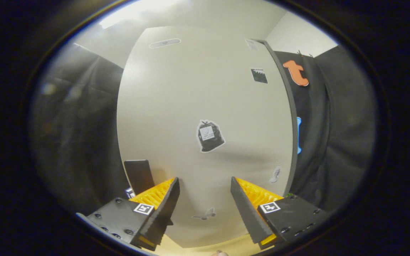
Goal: Open the shoe cabinet door, grab the shoes and put them into the shoe cabinet, then close the shoe cabinet door.
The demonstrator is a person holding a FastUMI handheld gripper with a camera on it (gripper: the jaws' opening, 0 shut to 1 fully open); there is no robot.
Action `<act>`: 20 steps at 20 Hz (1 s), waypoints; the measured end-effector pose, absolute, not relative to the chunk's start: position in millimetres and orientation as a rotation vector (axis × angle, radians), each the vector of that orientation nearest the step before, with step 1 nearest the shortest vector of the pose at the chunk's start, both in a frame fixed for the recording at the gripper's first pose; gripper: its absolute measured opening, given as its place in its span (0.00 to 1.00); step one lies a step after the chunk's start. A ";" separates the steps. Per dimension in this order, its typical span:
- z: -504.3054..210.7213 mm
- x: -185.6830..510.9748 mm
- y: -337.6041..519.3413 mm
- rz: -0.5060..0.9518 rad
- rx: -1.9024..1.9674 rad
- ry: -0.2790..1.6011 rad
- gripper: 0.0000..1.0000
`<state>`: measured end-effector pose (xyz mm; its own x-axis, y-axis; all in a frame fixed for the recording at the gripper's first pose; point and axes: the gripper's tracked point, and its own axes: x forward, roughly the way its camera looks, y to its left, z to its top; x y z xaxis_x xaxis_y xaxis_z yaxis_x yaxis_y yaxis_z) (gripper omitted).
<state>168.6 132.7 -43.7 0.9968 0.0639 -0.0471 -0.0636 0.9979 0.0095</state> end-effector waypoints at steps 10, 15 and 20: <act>-46.6 218.4 150.4 0.090 -0.007 0.042 0.92; -51.2 224.4 152.0 0.031 -0.095 0.025 0.92; -51.2 226.4 150.3 -0.039 -0.054 0.003 0.92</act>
